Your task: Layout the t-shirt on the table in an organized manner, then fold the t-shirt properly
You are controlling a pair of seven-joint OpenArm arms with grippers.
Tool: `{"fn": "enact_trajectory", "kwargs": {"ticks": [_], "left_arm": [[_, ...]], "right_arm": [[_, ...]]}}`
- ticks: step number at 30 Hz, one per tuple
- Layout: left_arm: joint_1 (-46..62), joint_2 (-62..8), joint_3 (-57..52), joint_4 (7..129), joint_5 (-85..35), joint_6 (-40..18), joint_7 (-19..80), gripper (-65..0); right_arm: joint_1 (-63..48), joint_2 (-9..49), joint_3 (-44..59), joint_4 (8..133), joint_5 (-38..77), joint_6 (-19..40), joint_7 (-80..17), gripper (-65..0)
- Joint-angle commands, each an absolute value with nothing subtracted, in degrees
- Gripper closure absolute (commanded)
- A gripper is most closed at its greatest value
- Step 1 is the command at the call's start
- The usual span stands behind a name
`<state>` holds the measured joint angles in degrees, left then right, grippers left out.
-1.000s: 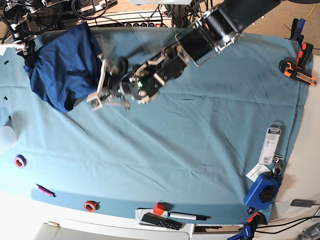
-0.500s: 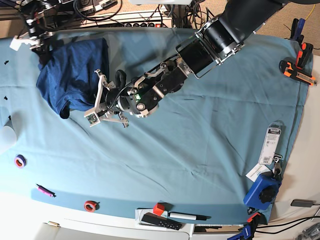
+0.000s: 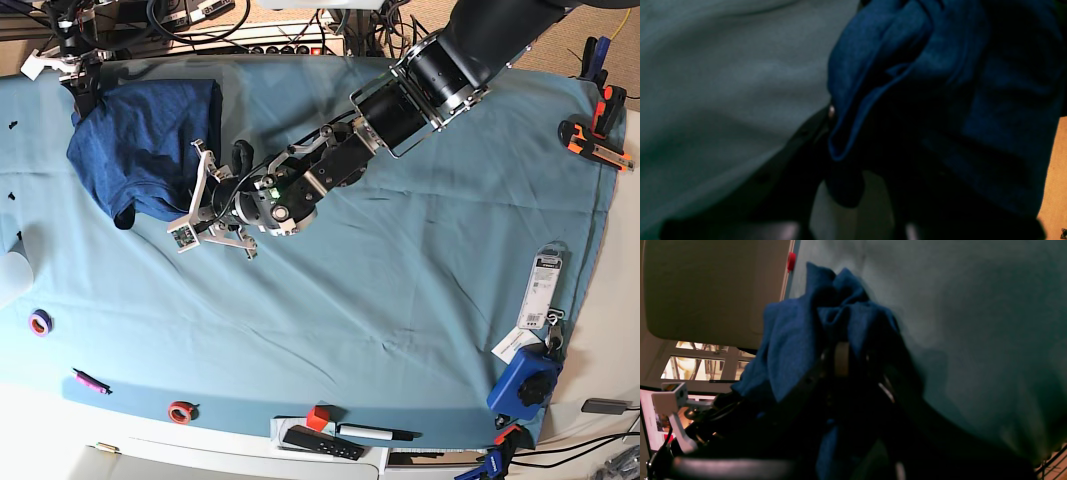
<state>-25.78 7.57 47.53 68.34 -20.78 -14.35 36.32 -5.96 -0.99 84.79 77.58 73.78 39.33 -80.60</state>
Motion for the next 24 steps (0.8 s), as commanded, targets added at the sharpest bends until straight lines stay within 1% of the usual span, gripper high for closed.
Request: {"fn": "enact_trajectory", "kwargs": {"ticks": [1, 11, 12, 13, 14, 15, 16, 17, 24], "left_arm": [[-27.5, 9.0, 47.2, 69.2, -21.2, -14.1, 34.7, 0.0], [-27.5, 9.0, 47.2, 69.2, -21.1, -14.2, 34.7, 0.0], [-27.5, 9.0, 47.2, 69.2, -21.1, -14.2, 34.7, -3.9], [-27.5, 9.0, 47.2, 69.2, -21.1, -14.2, 34.7, -12.6], [-27.5, 9.0, 47.2, 69.2, -21.1, -14.2, 34.7, -20.6], [-27.5, 9.0, 47.2, 69.2, -21.1, -14.2, 34.7, -26.6], [-27.5, 9.0, 47.2, 69.2, -21.0, -14.2, 34.7, -29.8], [-27.5, 9.0, 47.2, 69.2, -20.6, -14.2, 34.7, -30.4], [-27.5, 9.0, 47.2, 69.2, -19.2, -14.2, 34.7, -30.3]], "right_arm": [[-6.0, -0.1, 85.0, 78.4, 75.7, 40.0, -80.0, 0.0], [-5.8, -0.1, 85.0, 78.4, 75.6, 40.0, -80.0, 0.0], [-5.8, -0.1, 85.0, 78.4, 75.7, 40.0, -80.0, 0.0], [-5.8, 0.0, 85.0, 78.4, 75.7, 40.0, -80.0, -1.5], [-5.8, 0.1, 84.7, 78.4, 75.7, 40.0, -80.0, -8.7], [-5.8, 0.2, 84.4, 78.4, 75.8, 40.0, -80.0, -15.4], [-5.8, 0.3, 84.3, 78.4, 76.2, 40.0, -80.0, -20.6], [-5.8, 0.6, 84.3, 78.4, 76.8, 40.0, -80.0, -23.0], [-5.9, 3.9, 84.5, 78.4, 77.8, 40.0, -80.0, -23.2]]}}
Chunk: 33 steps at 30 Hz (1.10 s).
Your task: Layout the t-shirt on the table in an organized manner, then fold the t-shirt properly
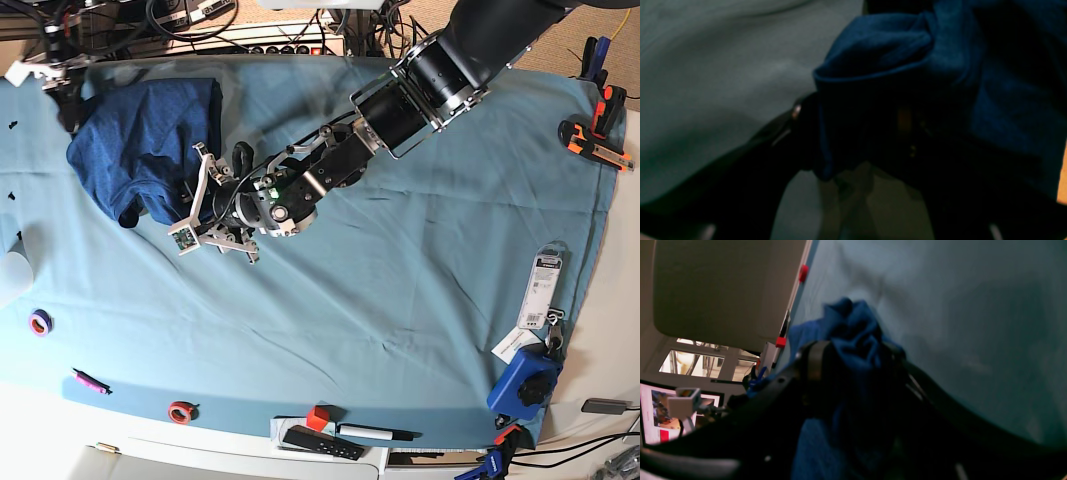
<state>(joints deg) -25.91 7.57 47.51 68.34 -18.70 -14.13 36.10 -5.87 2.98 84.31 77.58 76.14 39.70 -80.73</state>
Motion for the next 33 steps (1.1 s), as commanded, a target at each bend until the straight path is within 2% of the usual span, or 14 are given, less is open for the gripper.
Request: {"fn": "enact_trajectory", "kwargs": {"ticks": [1, 12, 21, 26, 28, 30, 33], "left_arm": [[-27.5, 9.0, 47.2, 69.2, -19.2, -14.2, 34.7, -30.4], [-27.5, 9.0, 47.2, 69.2, -19.0, -14.2, 34.9, -30.3], [-27.5, 9.0, 47.2, 69.2, -19.0, -14.2, 35.6, -30.3], [-29.6, 9.0, 47.1, 69.2, -15.5, -13.4, 35.6, -30.3], [-31.4, 9.0, 47.1, 69.3, -13.8, -10.1, 35.6, -30.2], [-33.4, 9.0, 47.1, 69.3, -13.2, -5.6, 36.3, -24.9], [-36.2, 9.0, 47.0, 69.3, -13.3, -1.2, 36.7, -9.6]], "right_arm": [[-5.9, 4.2, 84.5, 78.4, 77.8, 40.0, -80.0, -23.2], [-6.6, 6.6, 84.4, 78.4, 76.6, 40.0, -80.0, -23.0], [-13.9, 14.0, 84.4, 78.4, 68.3, 40.0, -80.0, -22.9], [-16.8, 18.2, 84.5, 78.4, 71.2, 40.0, -80.0, -19.5], [-17.0, 19.2, 84.5, 78.4, 75.8, 40.0, -80.0, -12.3], [-17.0, 19.7, 84.5, 78.4, 83.4, 40.0, -80.0, -0.8], [-16.6, 19.7, 84.5, 78.9, 85.0, 40.0, -80.0, 0.0]]}}
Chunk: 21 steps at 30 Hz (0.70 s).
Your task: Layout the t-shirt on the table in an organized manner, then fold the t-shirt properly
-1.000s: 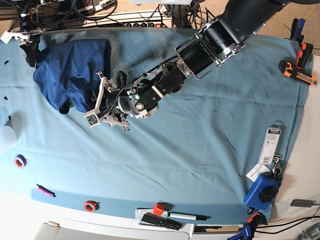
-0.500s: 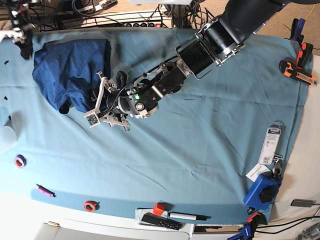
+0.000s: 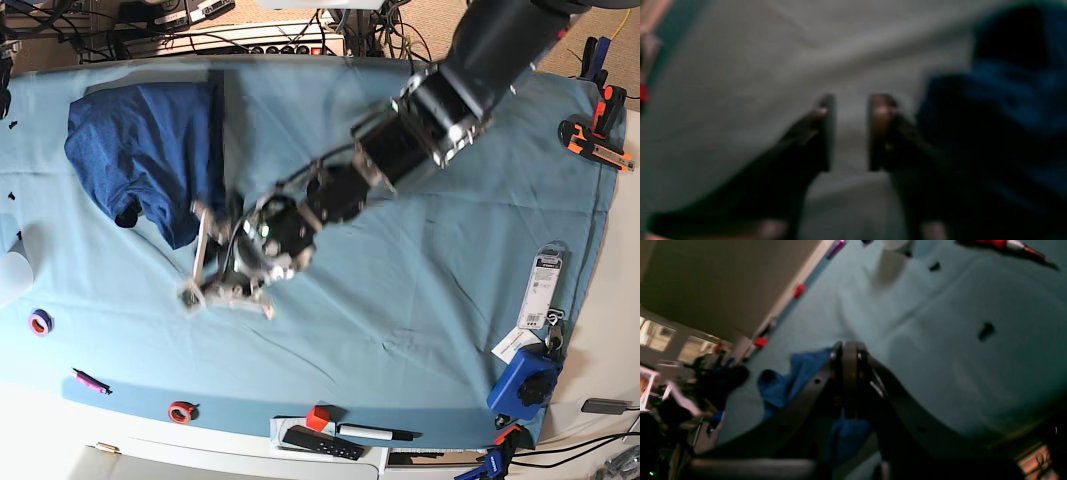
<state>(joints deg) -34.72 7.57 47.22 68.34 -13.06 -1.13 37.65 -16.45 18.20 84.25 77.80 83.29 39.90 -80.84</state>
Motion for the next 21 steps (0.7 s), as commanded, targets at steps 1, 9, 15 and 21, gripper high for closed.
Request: {"fn": "enact_trajectory", "kwargs": {"ticks": [1, 9, 15, 21], "left_arm": [[-36.9, 9.0, 46.9, 69.3, -13.3, -0.4, 37.3, -3.6], [-36.4, 9.0, 45.5, 69.4, -24.5, -10.5, 41.7, 0.0], [-33.2, 9.0, 44.5, 69.4, -39.9, -25.8, 42.5, 0.0], [-28.3, 9.0, 40.5, 69.4, -44.9, -32.4, 42.6, 0.0]], "right_arm": [[-16.5, 19.7, 84.5, 79.1, 85.0, 40.0, -80.0, 0.0], [-15.4, 19.7, 84.4, 79.1, 85.0, 40.0, -80.0, 0.0], [-11.5, 19.7, 79.5, 79.1, 85.0, 40.0, -80.0, 0.0], [-6.7, 17.7, 68.7, 79.1, 85.0, 40.0, -80.0, 0.0]]}}
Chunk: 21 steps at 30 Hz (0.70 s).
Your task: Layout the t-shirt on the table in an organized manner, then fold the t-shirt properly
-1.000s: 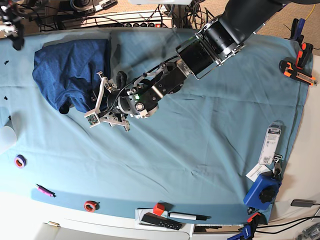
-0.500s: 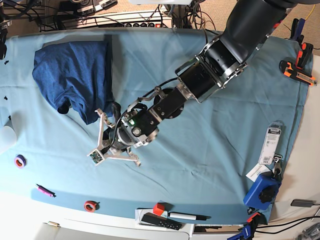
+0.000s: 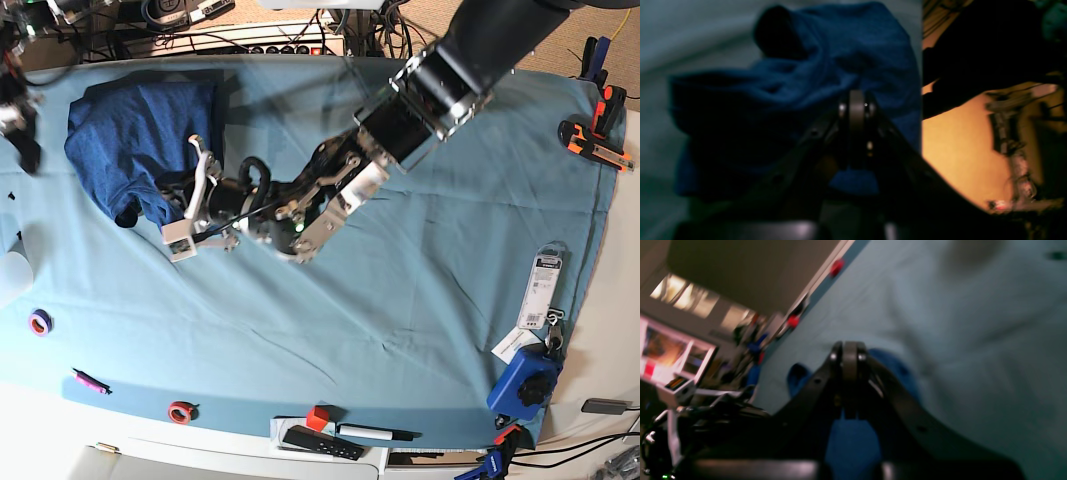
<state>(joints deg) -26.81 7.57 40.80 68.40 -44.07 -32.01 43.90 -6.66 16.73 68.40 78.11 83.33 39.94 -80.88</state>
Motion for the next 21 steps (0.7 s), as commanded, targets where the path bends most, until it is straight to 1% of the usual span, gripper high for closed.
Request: {"fn": "enact_trajectory", "kwargs": {"ticks": [1, 6, 8, 11, 16, 21], "left_arm": [[-27.6, 9.0, 40.0, 69.4, -44.4, -32.4, 42.6, 0.0], [-25.5, 9.0, 39.6, 69.4, -39.4, -25.8, 41.0, 0.0], [-25.0, 9.0, 39.6, 69.4, -37.5, -23.1, 39.7, 0.0], [-24.4, 9.0, 39.6, 69.4, -36.1, -20.9, 39.0, 0.0], [-23.3, 9.0, 39.6, 69.4, -33.3, -20.3, 39.0, 0.0], [-22.2, 9.0, 39.6, 69.4, -29.7, -20.3, 39.0, 0.0]], "right_arm": [[-6.3, 16.8, 66.9, 79.1, 85.0, 40.0, -80.0, 0.0], [-6.6, 10.2, 59.1, 79.1, 85.0, 40.0, -80.0, 0.0], [-7.0, 7.5, 57.7, 79.1, 85.0, 40.0, -80.0, 0.0], [-7.6, 4.9, 57.8, 79.1, 85.0, 40.0, -80.0, 0.0], [-7.8, 4.6, 57.8, 79.1, 85.0, 40.0, -80.0, 0.0], [-7.8, 6.4, 57.8, 79.1, 85.0, 40.0, -80.0, 0.0]]}}
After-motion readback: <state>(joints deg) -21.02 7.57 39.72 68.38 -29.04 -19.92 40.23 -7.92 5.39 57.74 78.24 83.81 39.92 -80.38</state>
